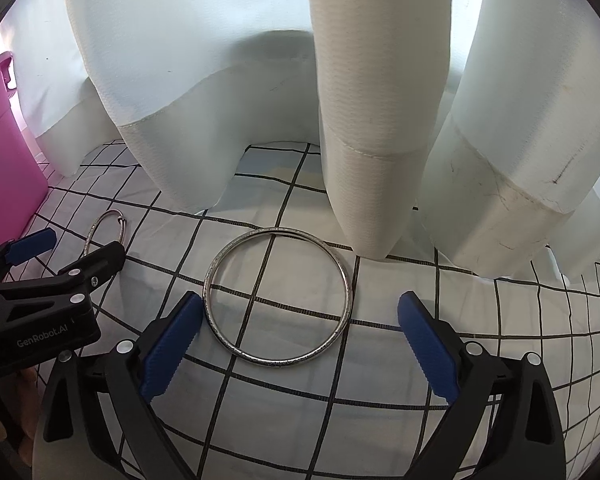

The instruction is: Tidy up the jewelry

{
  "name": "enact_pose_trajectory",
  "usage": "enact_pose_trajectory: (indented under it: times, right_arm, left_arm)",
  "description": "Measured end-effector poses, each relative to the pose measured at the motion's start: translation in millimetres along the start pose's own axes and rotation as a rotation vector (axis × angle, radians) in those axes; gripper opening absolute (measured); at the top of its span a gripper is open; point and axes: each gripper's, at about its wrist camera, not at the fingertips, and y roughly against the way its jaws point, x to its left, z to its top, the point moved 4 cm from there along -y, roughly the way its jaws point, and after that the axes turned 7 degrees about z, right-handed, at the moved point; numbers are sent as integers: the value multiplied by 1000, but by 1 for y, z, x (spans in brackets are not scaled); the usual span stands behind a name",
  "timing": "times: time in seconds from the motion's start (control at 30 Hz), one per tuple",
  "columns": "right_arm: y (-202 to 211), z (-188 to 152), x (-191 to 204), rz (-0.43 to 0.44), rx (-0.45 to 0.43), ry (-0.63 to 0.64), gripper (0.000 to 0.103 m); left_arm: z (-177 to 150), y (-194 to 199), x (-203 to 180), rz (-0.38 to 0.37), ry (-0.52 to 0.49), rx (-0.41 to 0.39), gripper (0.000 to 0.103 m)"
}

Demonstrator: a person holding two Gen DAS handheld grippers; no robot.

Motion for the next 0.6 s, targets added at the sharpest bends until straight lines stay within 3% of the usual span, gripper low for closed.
enact_pose_trajectory:
  times: [0.27,0.47,0.57,0.6]
  right_arm:
    - [2,-2,3,-8,-15,-10,93]
    - [1,-5,9,5,-27,-6,90]
    - [6,-6,15,20,-46,7,73]
    - [7,-6,17,21,-51,11,72]
  left_arm:
    - [0,1,-1,-3,-8,-15,93]
    - [-10,16,-15,-37,-67,-65,61]
    - [-13,22,-21,-62,-85,-85,39]
    - [-15,23,-21,-59,-89,-89,40]
